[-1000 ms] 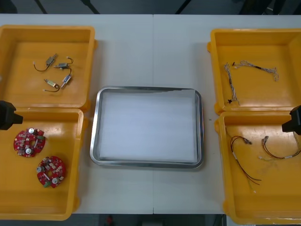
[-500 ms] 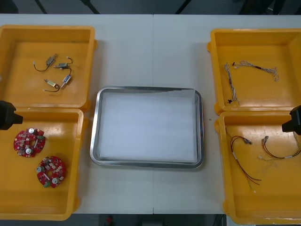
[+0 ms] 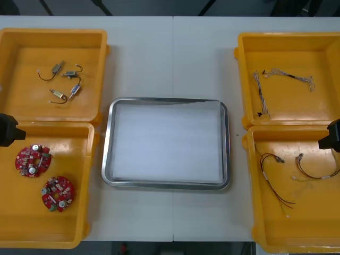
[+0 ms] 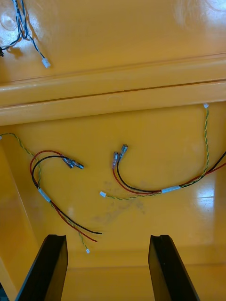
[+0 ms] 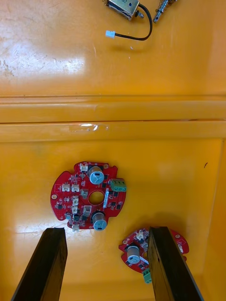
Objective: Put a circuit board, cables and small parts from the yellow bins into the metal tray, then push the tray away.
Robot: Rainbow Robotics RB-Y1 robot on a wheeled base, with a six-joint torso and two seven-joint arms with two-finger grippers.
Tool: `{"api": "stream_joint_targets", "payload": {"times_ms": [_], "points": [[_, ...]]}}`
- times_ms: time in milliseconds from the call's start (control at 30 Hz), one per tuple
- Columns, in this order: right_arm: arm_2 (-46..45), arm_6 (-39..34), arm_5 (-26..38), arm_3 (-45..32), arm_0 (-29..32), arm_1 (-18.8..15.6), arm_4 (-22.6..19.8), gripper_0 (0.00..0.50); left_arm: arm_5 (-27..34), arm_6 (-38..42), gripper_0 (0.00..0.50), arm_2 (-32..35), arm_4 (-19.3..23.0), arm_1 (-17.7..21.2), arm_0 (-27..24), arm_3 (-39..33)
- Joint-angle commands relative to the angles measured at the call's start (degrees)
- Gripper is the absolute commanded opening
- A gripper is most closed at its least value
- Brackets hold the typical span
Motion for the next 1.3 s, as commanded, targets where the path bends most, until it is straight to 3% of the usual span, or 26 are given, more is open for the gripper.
{"api": "stream_joint_targets", "payload": {"times_ms": [33,967,1000,1200,1300], "points": [[-1.4,0.7,0.3,-1.5,0.5,0.2,0.4,0.500,-0.6,-4.1,0.500,-0.7,-0.6,3.0,-1.0,0.0],[-0.1,0.7,0.6,-0.9,2.4,0.0,0.2,0.500,-0.6,-4.1,0.500,-0.7,-0.6,3.0,-1.0,0.0],[-0.1,0.7,0.6,-0.9,2.6,-0.2,0.1,0.500,5.4,-5.7,0.500,-3.1,-0.2,3.5,1.1,0.1],[0.4,1.9,1.0,-1.0,2.4,-4.1,-1.5,0.500,0.0,-5.4,0.500,-6.8,-0.1,8.9,1.7,0.3],[0.3,7.3,1.0,-1.0,2.4,-5.3,-2.5,0.500,-0.5,-5.3,0.500,-7.2,-0.1,8.8,1.7,0.6]]}}
